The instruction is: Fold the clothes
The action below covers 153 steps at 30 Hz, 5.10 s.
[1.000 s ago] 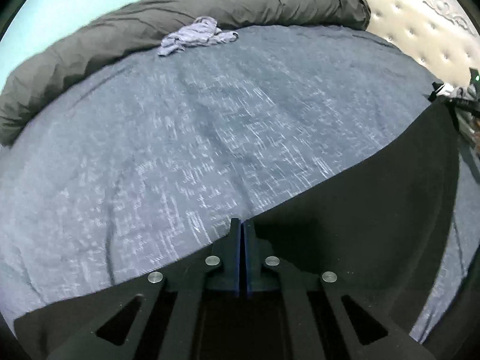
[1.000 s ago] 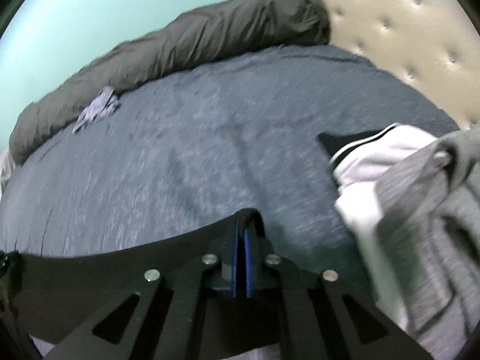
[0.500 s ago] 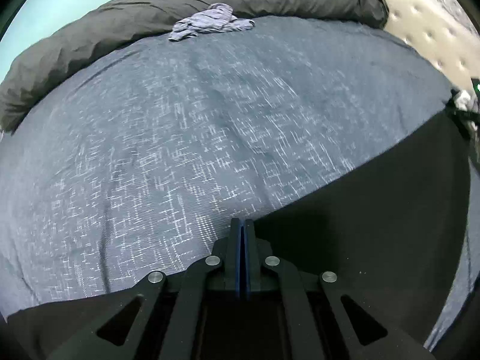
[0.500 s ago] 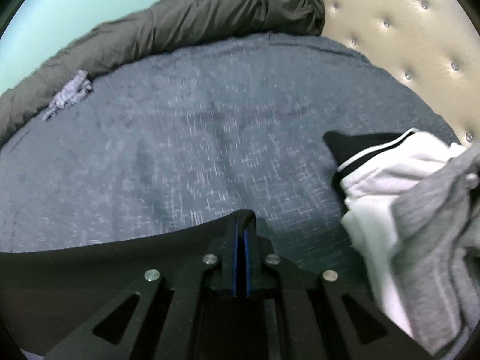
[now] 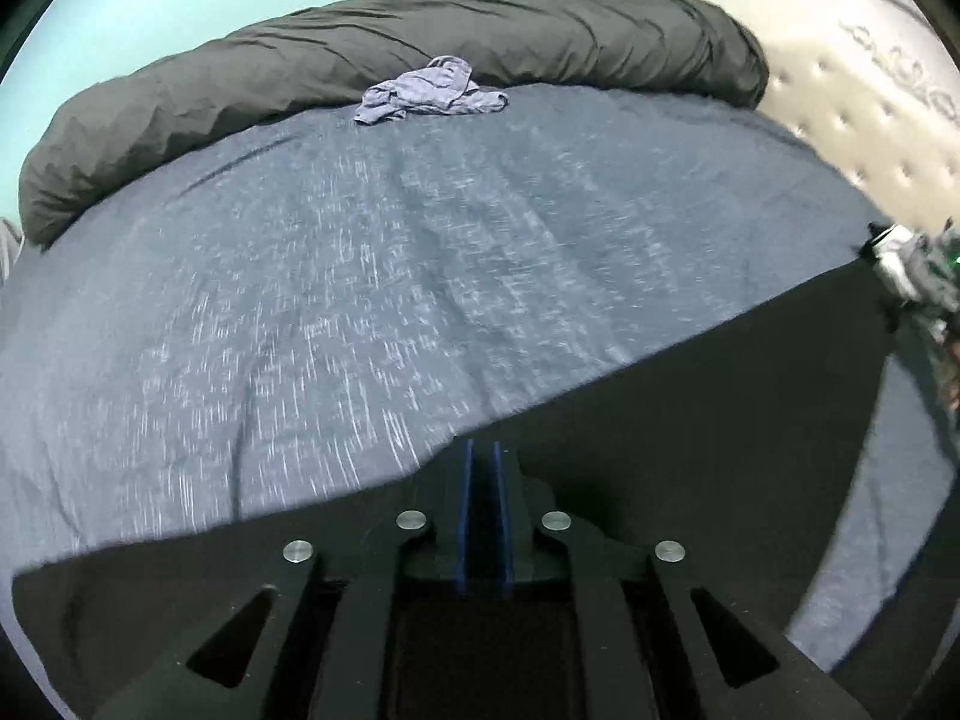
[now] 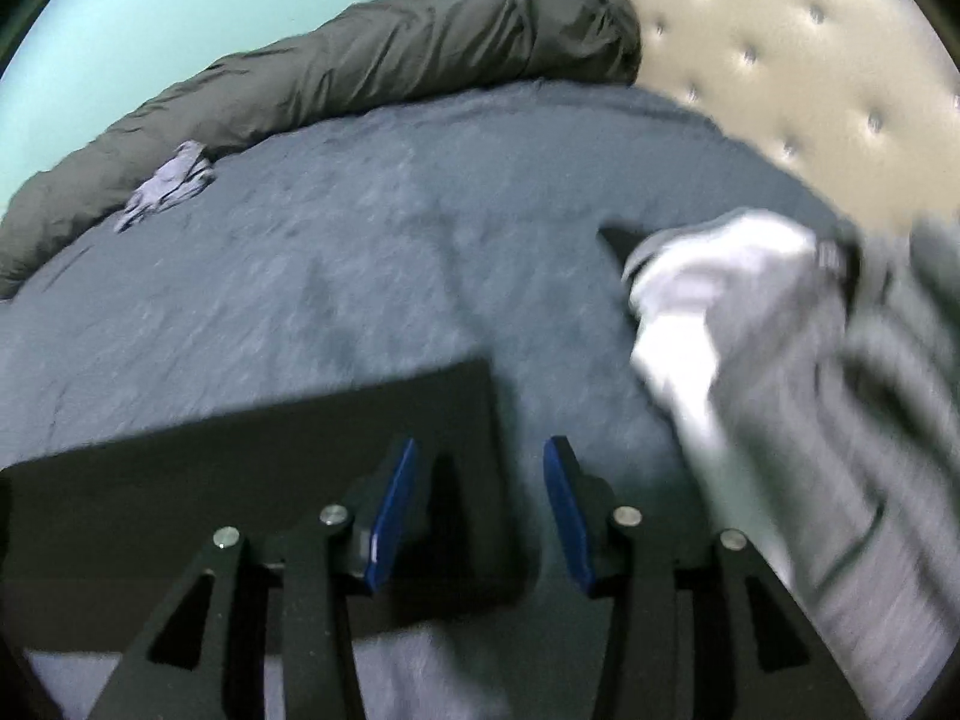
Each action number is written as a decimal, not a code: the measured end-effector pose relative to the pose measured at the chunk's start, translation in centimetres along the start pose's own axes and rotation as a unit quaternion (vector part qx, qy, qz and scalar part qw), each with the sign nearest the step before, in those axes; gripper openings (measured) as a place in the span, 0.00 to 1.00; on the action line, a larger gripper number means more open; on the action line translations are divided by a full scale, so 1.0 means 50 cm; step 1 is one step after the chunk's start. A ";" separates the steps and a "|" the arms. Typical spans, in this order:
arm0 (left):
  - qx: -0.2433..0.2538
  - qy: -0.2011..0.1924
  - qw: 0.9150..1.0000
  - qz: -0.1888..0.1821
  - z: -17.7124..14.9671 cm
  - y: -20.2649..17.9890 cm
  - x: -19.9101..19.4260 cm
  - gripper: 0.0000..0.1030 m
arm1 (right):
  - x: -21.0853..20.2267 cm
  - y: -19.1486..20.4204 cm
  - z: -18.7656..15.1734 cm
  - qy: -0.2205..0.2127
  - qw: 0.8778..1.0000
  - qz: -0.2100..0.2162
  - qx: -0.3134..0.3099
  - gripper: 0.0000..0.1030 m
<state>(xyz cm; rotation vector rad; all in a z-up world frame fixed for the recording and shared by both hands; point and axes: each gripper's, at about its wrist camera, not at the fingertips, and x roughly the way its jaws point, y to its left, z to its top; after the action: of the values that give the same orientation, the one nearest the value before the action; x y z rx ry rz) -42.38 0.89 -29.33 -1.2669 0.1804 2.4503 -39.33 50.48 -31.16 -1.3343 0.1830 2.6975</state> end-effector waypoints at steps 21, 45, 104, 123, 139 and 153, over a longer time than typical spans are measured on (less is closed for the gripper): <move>-0.175 0.001 0.984 -0.034 -0.303 0.054 -0.212 0.20 | -0.162 0.058 -0.084 -0.016 0.992 -0.062 -0.110 0.29; -0.304 0.001 0.952 -0.029 -0.618 0.170 -0.508 0.50 | -0.465 -0.135 -0.528 0.055 0.994 0.083 0.038 0.47; -0.453 -0.013 0.891 -0.013 -0.754 0.355 -0.408 0.30 | -0.385 -0.079 -0.566 0.091 0.970 0.169 0.147 0.57; -0.397 -0.083 0.914 -0.010 -0.629 0.341 -0.491 0.04 | -0.427 -0.076 -0.509 0.064 0.974 0.176 0.127 0.04; -0.370 -0.111 0.922 0.014 -0.351 0.383 -0.504 0.04 | -0.447 -0.005 -0.221 0.047 0.982 0.149 0.101 0.04; -0.356 -0.069 0.930 0.055 -0.186 0.444 -0.328 0.04 | -0.252 0.066 0.000 0.098 0.988 0.092 0.076 0.04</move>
<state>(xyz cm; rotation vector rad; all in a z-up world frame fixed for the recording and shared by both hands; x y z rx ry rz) -35.23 -26.56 -22.81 -1.3513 -0.7626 2.7985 -32.30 46.47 -20.93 -1.6039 0.5462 2.6263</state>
